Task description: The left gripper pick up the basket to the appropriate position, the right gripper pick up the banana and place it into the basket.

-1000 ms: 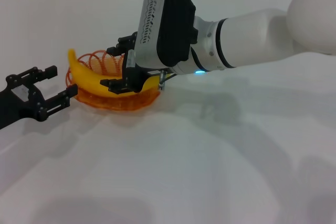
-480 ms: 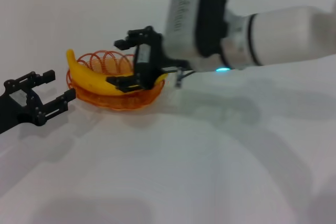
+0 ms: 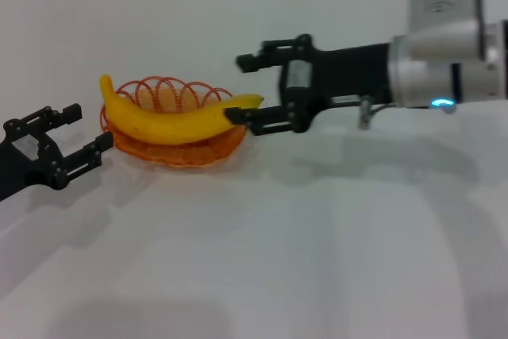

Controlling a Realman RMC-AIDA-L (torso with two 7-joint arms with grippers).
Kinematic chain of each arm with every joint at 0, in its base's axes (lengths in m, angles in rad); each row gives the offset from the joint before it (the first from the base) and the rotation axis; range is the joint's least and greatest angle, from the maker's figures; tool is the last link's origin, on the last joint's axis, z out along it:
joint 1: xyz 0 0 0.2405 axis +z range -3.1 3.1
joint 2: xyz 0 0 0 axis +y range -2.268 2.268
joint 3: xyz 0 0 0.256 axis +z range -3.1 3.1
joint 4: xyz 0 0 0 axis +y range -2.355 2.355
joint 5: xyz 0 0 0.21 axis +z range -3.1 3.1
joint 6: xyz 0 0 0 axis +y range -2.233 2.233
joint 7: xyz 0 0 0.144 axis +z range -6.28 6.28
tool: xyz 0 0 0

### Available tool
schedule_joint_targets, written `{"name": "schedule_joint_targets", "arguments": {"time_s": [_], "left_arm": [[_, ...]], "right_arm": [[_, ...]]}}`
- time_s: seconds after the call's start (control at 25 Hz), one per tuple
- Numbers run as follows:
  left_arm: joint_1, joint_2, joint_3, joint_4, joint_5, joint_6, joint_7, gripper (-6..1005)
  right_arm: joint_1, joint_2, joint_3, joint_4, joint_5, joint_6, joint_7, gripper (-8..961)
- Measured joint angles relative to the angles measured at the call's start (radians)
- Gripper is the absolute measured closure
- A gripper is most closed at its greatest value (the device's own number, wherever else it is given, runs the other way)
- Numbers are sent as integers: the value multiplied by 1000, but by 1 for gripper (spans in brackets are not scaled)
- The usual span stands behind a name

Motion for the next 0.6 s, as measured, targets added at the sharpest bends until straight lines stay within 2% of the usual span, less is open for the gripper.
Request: {"name": "schedule_joint_targets", "arguments": {"time_s": [0.2,0.6], "left_arm": [[-4,0,0,-11,0,0,1,322],[-3,0,0,-14,0,0,1,322]], "right_arm": [[4,0,94,136,12,-21,-68,201],[12,-3,118,270,7,-9,-119,202]]}}
